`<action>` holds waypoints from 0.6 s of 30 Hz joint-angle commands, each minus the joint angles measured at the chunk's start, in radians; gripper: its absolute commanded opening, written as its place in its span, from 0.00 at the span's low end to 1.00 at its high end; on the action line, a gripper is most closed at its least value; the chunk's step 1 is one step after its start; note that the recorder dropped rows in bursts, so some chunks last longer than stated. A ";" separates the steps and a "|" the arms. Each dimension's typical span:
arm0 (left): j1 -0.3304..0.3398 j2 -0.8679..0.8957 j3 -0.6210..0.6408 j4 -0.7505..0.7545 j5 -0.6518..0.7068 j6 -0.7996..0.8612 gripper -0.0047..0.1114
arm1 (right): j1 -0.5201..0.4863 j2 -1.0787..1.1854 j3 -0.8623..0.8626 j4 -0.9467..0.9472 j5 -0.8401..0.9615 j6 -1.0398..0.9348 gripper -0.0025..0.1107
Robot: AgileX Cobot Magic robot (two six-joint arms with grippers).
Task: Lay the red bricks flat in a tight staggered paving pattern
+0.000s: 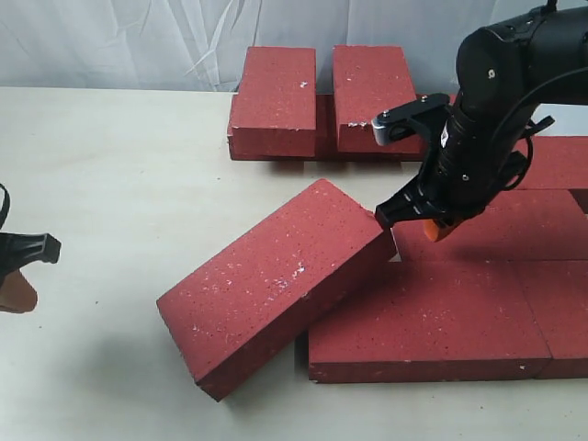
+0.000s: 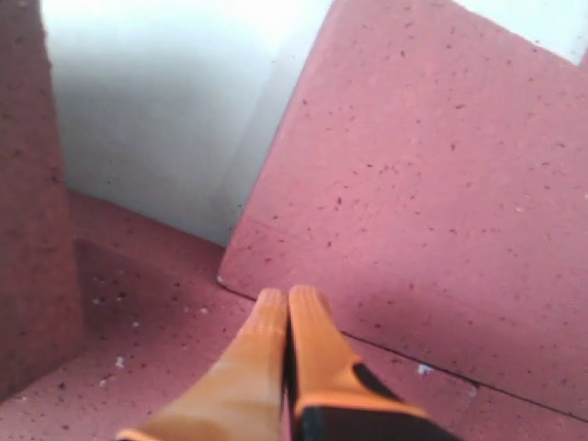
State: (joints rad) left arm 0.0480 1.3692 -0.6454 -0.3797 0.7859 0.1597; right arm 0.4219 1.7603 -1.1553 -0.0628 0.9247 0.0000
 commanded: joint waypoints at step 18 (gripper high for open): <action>0.000 -0.378 0.108 -0.014 0.024 -0.021 0.04 | 0.000 -0.008 -0.004 0.358 -0.004 -0.231 0.01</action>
State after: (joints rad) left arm 0.0480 0.9999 -0.5750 -0.3709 0.8043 0.1432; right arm 0.4219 1.7603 -1.1553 0.2055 0.9287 -0.1459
